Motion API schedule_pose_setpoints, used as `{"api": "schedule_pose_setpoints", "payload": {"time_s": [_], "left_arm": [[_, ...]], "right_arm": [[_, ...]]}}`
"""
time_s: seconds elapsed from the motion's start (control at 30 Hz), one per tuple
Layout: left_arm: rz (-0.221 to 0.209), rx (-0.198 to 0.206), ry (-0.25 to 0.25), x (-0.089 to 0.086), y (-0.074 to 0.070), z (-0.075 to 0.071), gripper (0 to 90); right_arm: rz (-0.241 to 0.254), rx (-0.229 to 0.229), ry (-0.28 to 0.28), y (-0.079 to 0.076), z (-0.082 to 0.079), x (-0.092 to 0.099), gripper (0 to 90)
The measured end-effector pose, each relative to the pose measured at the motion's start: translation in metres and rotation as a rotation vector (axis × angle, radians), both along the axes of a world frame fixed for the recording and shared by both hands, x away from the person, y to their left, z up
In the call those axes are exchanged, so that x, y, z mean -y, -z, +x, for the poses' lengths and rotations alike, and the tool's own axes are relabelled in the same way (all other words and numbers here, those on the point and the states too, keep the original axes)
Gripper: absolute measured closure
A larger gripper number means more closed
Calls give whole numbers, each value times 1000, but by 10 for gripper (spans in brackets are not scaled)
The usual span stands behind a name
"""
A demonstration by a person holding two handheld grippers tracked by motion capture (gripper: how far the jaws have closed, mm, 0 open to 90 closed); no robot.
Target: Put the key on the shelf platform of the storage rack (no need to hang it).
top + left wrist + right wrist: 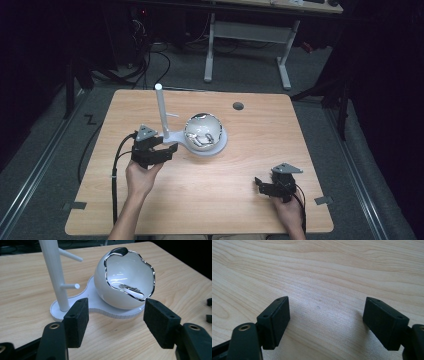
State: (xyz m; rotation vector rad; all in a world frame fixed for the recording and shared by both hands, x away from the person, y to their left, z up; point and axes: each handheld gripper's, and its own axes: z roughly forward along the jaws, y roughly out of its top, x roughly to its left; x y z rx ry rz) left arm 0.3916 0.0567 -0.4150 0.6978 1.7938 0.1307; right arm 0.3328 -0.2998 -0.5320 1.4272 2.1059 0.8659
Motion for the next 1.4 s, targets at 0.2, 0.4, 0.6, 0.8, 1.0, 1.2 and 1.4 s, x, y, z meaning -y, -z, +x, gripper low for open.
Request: {"api": "schedule_pose_setpoints", "payload": {"time_s": [0.2, 0.4, 0.6, 0.8, 1.0, 1.2, 1.4], "left_arm": [[-18, -3, -15, -6, 1, -5, 373], [-23, -1, -20, -12, 1, -9, 372], [-27, 0, -24, -19, 2, -14, 371], [-23, 2, -27, -24, 7, -19, 370], [-32, -8, -37, -28, 9, -23, 369], [-35, 5, -46, -34, 15, -28, 373], [-31, 3, -54, -38, 18, -31, 373]], "right_arm": [[0, 0, 0, 0, 0, 0, 221], [0, 0, 0, 0, 0, 0, 221], [0, 0, 0, 0, 0, 0, 221], [0, 0, 0, 0, 0, 0, 221], [0, 0, 0, 0, 0, 0, 221], [0, 0, 0, 0, 0, 0, 221], [0, 0, 0, 0, 0, 0, 221]]}}
